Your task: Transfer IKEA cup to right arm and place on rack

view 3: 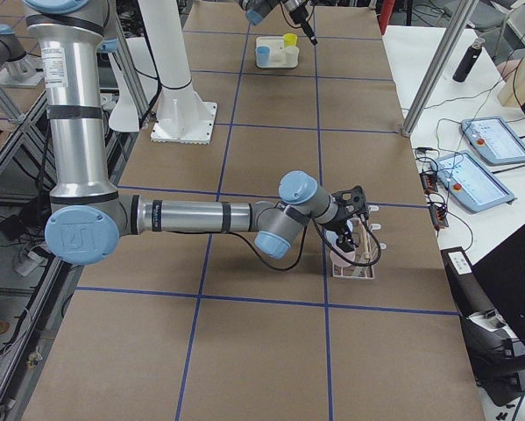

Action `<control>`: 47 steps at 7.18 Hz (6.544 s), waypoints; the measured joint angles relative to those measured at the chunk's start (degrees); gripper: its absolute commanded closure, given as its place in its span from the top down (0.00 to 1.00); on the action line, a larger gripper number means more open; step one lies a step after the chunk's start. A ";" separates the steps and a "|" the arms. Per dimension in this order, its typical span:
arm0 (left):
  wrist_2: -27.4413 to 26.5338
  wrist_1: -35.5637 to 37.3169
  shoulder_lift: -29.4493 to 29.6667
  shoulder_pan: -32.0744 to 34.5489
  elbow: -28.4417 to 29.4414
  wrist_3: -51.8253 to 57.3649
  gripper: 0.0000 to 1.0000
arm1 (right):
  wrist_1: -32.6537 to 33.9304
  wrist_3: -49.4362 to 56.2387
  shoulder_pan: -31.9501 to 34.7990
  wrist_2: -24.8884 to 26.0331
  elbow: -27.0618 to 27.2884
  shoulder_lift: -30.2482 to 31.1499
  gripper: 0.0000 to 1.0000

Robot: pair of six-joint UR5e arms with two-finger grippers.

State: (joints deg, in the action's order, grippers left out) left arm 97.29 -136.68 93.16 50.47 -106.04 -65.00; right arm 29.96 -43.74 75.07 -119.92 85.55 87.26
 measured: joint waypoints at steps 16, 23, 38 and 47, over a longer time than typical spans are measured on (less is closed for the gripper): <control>33.96 11.21 -10.15 11.68 11.68 19.35 0.00 | -1.64 -11.80 -2.38 -7.61 2.87 0.44 0.98; 44.81 5.75 -5.68 24.88 1.72 -1.97 0.00 | -1.66 -29.75 -8.14 -7.55 9.93 -3.25 0.98; -1.84 -53.00 14.33 -18.19 2.63 -77.99 0.00 | -11.13 -78.33 -49.36 37.91 29.40 -20.46 0.97; -2.90 -54.41 17.79 -21.21 2.97 -83.11 0.00 | -10.94 -77.69 -51.82 38.68 28.70 -22.33 0.95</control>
State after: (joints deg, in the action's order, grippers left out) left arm 94.38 -191.09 110.95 29.25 -103.06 -148.12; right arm 19.03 -121.43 23.25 -81.24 114.25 64.94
